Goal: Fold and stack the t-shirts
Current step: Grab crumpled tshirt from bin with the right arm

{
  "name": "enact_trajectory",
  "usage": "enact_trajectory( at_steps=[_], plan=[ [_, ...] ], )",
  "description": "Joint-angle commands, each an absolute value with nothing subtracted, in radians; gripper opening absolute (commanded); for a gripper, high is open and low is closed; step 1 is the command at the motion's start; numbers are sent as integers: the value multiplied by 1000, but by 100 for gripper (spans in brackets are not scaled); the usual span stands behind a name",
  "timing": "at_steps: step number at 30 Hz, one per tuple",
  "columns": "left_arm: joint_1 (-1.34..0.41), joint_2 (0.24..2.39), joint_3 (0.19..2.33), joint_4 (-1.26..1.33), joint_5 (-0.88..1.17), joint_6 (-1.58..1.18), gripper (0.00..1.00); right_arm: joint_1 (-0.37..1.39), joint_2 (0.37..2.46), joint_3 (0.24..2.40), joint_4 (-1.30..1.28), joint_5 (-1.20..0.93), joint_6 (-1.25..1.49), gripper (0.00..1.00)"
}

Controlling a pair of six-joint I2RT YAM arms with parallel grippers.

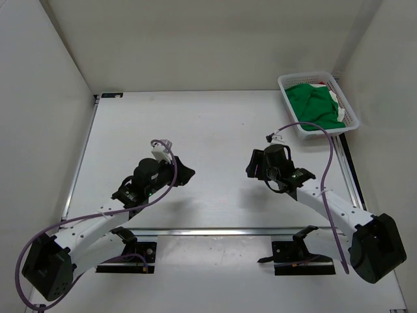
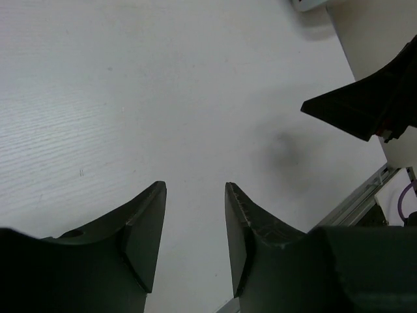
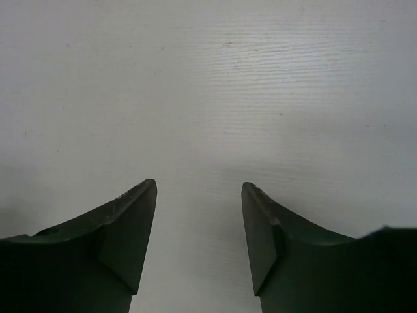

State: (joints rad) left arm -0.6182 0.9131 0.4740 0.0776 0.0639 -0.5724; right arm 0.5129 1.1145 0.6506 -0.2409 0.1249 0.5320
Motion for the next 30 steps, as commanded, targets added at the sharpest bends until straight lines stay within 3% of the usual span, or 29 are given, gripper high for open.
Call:
enact_trajectory(
  at_steps=[1,10,12,14,21,23,26,30],
  plan=[
    [-626,916,465,72,91,-555,52,508,1085,652,-232,107,549,53],
    [-687,988,456,127,86,-546,38,463,1115,764,-262,58,500,23],
    [-738,1020,468,139,57,-554,33,436,1144,842,-326,86,470,6],
    [-771,1057,483,143,48,-554,28,364,1183,964,-365,54,434,0],
    [-830,1137,456,239,46,-565,11,54,1452,1354,-443,52,370,0],
    [-819,1135,446,239,35,-548,10,2,1575,1435,-454,61,350,0],
    [-798,1108,416,265,35,-538,15,-63,1714,1575,-453,97,301,0],
    [-807,1109,402,287,46,-537,23,-152,1848,1705,-425,34,295,18]
  ],
)
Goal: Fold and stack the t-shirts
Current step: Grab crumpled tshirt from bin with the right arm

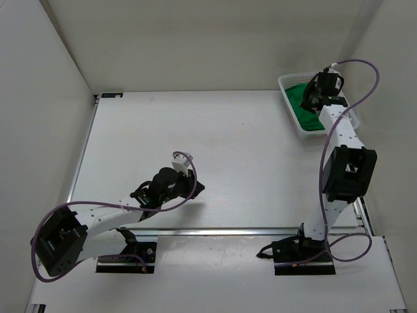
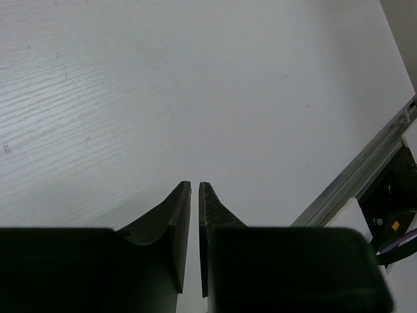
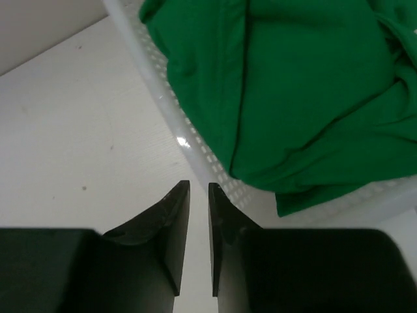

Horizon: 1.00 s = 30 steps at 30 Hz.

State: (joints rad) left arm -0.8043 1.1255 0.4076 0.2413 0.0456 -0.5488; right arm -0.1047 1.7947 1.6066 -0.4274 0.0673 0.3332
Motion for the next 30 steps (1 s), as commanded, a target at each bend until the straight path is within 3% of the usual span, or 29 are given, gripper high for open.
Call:
enact_trajectory(
  at_steps=[1,4,6,27,30],
  plan=[
    [-804,1117,403,288,64,-538,23,-159,1897,1750,-433,6,295,28],
    [-808,1150,400,314,89,-546,26,-193,1980,1813,-437,-26,282,45],
    [-808,1164,402,322,92,-551,27,-193,2016,1861,-434,-47,249,48],
    [-796,1193,393,337,87,-555,27,-169,2240,2111,-483,-61,196,45],
    [-793,1180,391,334,81,-558,27,-164,2278,2178,-526,-66,199,35]
  ],
)
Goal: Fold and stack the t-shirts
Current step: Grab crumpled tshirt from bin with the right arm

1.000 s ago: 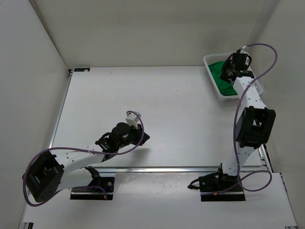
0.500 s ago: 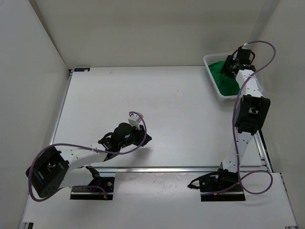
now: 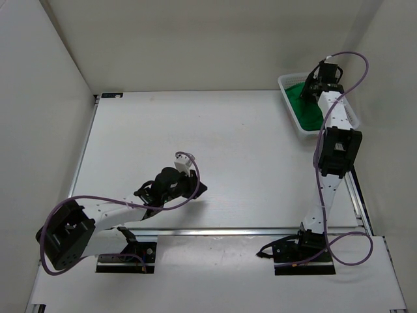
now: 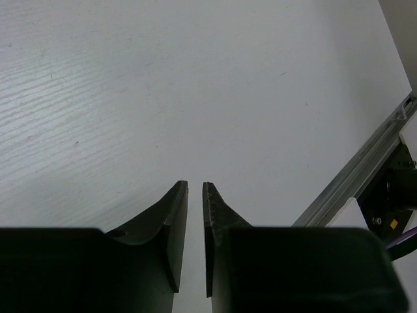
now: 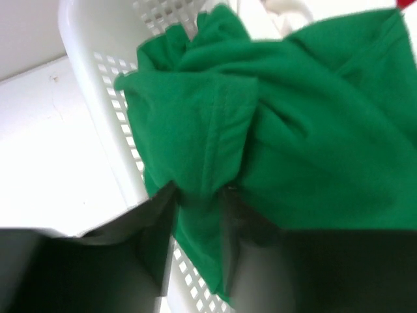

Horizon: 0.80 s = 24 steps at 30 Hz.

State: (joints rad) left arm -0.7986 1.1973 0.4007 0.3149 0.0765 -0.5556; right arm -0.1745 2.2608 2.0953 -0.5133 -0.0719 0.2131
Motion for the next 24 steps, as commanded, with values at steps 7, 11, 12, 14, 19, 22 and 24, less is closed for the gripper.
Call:
enact_trajectory(
  at_steps=[7,11,12,14,19,22,24],
  plan=[
    [-785,1167,383,333,69,-557,27,-152,2281,2241,-543,-38,190,0],
    [-772,1166,385,331,75,-560,28,-160,2254,2275,-586,-70,207,0],
    [-775,1167,385,336,78,-561,27,-158,2238,2276,-589,-83,212,0],
    [-765,1175,391,337,93,-569,28,-149,2147,2284,-581,-98,216,0],
    [-730,1140,397,330,126,-601,28,-80,1907,2278,-552,-95,199,1],
    [-701,1114,409,311,147,-623,28,-14,1769,2283,-519,-110,206,0],
    [-681,1079,411,301,161,-641,28,64,1686,2286,-496,-126,199,0]
  ],
)
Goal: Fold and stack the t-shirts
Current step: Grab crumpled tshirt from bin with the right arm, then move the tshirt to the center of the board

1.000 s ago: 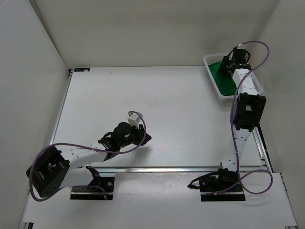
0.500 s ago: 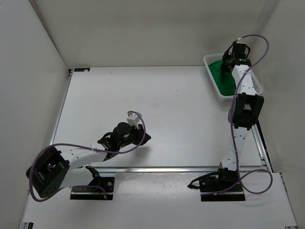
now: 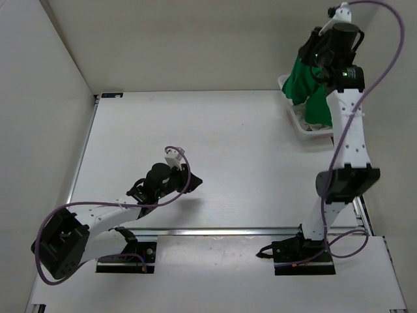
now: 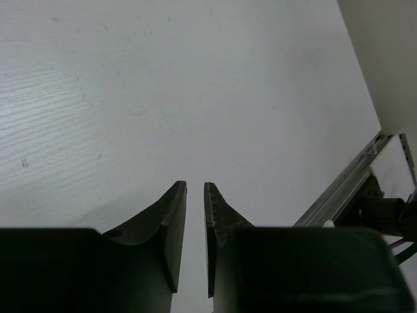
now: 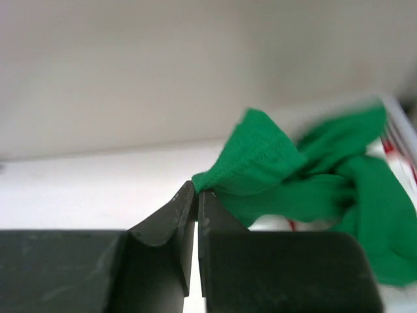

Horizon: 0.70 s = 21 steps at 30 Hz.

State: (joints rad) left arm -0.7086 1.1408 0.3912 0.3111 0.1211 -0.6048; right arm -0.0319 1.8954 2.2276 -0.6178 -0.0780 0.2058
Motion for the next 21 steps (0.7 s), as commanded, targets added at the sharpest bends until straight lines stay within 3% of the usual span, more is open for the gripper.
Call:
enact_trajectory(
  at_steps=[1,8,12,14,16,21],
  plan=[
    [-667,1068,410,298,164,-653,29,86,1648,2287,-482,-130,205,0],
    [-539,948,393,238,175,-692,30,375,1474,2315,-396,-188,196,0],
    [-462,887,385,203,172,-713,32,347,1411,2249,-350,-300,262,0],
    [-419,865,385,181,169,-729,32,246,1361,2119,-284,-429,343,0],
    [-394,854,388,173,166,-727,33,119,1295,1819,-168,-544,458,0],
    [-374,848,356,173,175,-752,34,67,1261,1333,83,-621,551,0]
  ],
)
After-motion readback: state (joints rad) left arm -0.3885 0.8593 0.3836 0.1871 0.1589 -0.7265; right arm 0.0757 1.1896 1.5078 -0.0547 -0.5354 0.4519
